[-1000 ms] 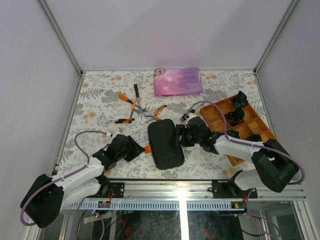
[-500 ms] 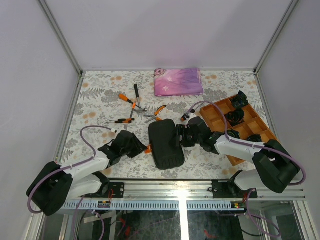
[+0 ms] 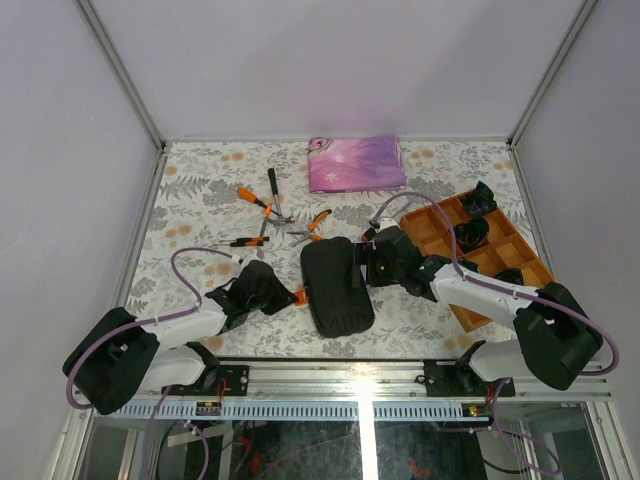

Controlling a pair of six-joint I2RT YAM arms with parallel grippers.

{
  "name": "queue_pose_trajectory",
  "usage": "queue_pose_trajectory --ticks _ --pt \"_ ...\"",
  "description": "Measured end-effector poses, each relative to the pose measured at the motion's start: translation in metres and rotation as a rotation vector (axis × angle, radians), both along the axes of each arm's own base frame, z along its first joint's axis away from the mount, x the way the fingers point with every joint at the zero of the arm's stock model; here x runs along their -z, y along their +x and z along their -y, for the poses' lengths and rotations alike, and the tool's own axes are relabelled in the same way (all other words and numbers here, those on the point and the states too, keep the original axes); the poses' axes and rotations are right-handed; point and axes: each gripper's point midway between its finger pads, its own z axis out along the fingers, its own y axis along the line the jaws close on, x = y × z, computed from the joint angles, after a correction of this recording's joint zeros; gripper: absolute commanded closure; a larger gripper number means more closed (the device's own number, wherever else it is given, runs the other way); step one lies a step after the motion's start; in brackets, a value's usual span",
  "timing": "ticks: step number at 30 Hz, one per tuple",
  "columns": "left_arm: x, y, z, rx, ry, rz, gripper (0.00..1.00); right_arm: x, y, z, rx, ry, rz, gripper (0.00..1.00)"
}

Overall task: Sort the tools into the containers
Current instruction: Open the storage box at the center of the board.

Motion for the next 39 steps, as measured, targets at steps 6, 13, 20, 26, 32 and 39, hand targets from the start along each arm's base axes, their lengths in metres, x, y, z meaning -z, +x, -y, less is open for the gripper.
queue_pose_trajectory --ticks 6,13,20,26,32,39 --pt "0.0 0.001 0.001 0.001 -0.005 0.002 1.0 -0.024 0.014 0.008 0.028 -0.112 0.103 0.07" --pt "-0.003 0.0 0.002 -0.004 -0.015 0.007 1.0 -0.066 -0.006 -0.036 -0.084 -0.27 0.297 0.01" --pt "-0.003 -0.004 -0.001 -0.007 -0.023 0.01 1.0 -0.051 -0.041 -0.069 -0.208 -0.454 0.399 0.01" --pt "-0.002 -0.005 -0.001 -0.013 -0.037 0.015 1.0 -0.027 -0.061 -0.078 -0.279 -0.54 0.422 0.01" --pt "-0.002 -0.005 0.0 -0.018 -0.049 0.019 1.0 -0.017 -0.062 -0.078 -0.279 -0.593 0.444 0.01" --pt "-0.002 -0.005 0.0 -0.019 -0.051 0.019 1.0 0.0 -0.057 -0.076 -0.262 -0.674 0.454 0.01"
